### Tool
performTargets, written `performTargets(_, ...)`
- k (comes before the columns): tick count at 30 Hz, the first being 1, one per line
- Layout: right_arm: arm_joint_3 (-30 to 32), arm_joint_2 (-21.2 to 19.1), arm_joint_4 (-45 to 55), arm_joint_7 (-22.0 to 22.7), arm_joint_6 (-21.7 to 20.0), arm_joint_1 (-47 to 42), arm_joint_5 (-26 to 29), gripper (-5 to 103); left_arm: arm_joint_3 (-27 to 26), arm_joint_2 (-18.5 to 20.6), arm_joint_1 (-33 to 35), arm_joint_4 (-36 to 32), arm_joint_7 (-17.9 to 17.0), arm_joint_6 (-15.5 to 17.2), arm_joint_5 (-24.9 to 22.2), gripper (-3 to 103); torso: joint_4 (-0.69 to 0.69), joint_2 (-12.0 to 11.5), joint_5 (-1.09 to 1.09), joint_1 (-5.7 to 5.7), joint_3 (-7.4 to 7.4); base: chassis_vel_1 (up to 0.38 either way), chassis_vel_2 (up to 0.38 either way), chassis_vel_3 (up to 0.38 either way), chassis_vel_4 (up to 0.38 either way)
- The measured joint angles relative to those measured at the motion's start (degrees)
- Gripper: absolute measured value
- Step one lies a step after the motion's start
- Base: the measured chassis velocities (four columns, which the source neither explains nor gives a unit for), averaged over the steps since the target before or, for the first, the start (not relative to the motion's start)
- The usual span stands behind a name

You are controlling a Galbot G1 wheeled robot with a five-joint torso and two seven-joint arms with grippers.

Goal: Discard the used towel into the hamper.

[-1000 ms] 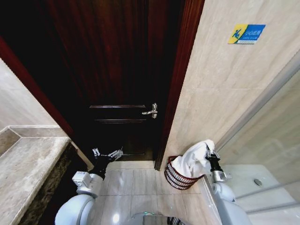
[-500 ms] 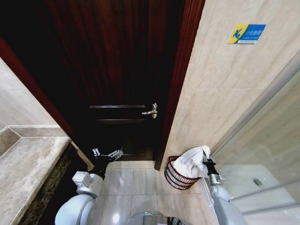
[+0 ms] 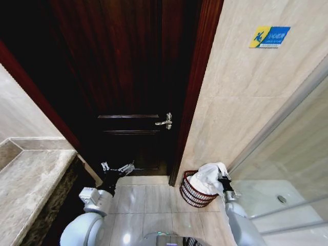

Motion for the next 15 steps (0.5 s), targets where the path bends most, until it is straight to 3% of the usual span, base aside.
performTargets(15, 0.8, 1.8, -6.4, -2.2, -5.3, 4.8, -7.7, 11, 0.0, 0.0, 0.0, 0.0, 0.0, 0.0, 0.0, 100, 0.01, 0.0, -0.01, 0.00, 0.00, 0.000, 0.000, 0.000, 0.000)
